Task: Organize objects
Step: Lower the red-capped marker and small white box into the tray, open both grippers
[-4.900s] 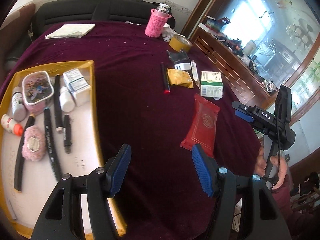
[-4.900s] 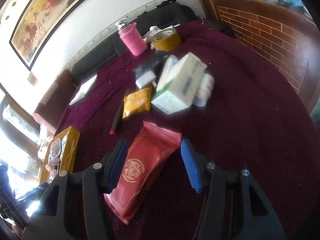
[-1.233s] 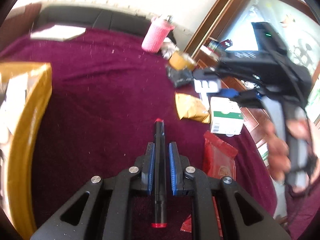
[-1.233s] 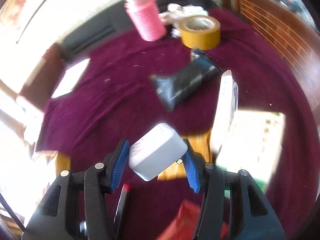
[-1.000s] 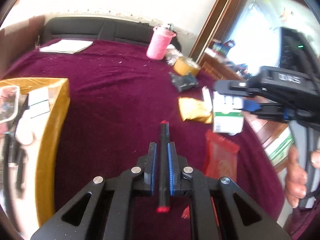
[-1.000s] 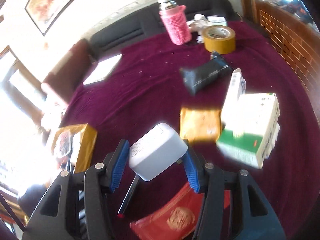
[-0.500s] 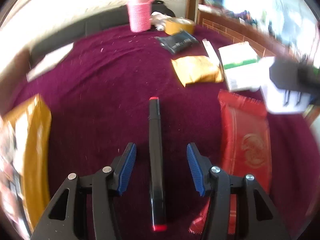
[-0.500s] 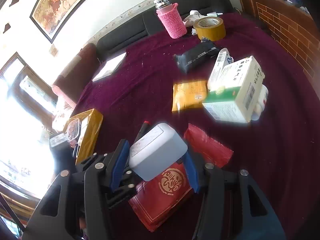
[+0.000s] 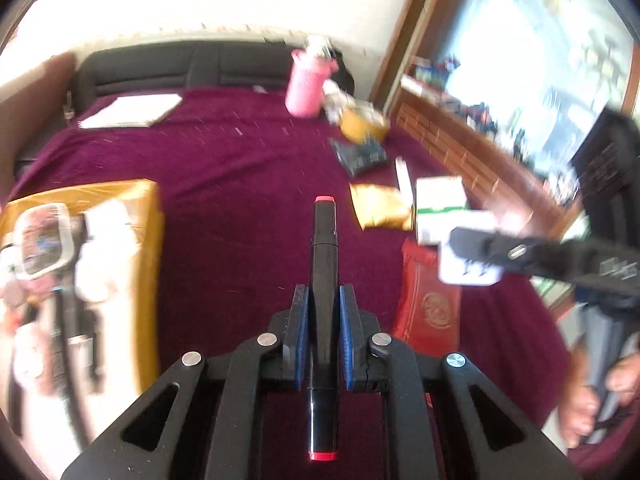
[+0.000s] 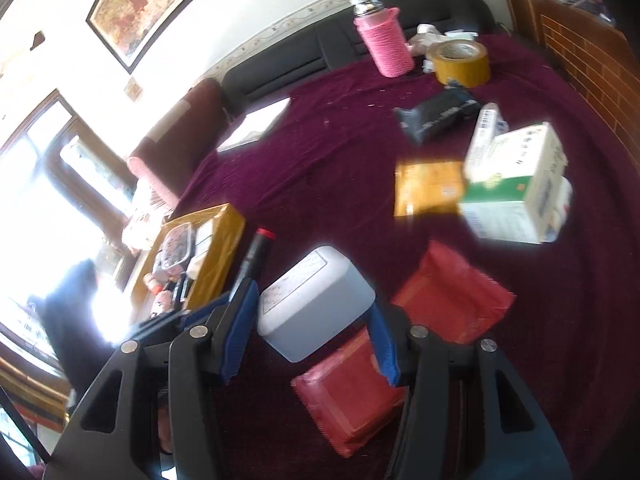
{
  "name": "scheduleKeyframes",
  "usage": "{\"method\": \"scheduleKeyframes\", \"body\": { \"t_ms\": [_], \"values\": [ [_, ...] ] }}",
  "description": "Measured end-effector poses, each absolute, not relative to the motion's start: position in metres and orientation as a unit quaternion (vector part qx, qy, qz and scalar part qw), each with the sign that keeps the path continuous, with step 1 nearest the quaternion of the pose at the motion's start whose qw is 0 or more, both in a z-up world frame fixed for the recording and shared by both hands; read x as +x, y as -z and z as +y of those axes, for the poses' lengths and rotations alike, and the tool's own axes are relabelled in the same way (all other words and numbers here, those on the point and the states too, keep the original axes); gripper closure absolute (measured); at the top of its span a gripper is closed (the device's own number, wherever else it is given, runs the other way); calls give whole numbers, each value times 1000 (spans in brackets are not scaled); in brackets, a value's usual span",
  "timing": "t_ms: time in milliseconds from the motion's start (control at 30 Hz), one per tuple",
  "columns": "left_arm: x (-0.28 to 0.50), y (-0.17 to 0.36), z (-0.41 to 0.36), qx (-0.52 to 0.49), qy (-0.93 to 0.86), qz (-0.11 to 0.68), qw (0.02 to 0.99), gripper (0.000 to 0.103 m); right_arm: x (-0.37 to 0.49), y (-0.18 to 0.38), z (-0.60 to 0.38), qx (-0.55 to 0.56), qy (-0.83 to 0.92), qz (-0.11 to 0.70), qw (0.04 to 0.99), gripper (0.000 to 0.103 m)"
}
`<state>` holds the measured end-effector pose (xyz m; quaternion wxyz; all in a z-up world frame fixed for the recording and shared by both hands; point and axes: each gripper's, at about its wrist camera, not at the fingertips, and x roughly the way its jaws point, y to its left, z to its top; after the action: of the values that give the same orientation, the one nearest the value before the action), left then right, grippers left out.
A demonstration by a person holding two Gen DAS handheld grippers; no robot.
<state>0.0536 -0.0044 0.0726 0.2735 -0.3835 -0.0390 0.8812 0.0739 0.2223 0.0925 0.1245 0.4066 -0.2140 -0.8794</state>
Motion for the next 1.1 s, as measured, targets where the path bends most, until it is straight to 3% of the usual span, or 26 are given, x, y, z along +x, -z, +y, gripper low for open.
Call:
{"method": "scheduleKeyframes", "body": {
  "t_ms": [200,433,900,1000,1067,1100],
  "values": [
    [65,-103,-99,-364,-896,-105,233,92,63,-102,159,416,869,-181,198,51],
    [55,-82,-179,-388,-903,-107,147,92,41,-92,63,443,850,-113,261,51],
    [33,-24,-225,-434,-884,-142,99,92,-9,-50,-42,499,835,73,219,51],
    [32,-24,-229,-433,-883,-152,97,79,-16,-46,-49,503,835,105,197,51],
    [32,-24,-233,-434,-881,-161,94,54,-20,-44,-47,501,839,114,177,51],
    [32,-24,-236,-430,-882,-169,96,53,-21,-44,-45,502,841,110,172,51]
  ]
}}
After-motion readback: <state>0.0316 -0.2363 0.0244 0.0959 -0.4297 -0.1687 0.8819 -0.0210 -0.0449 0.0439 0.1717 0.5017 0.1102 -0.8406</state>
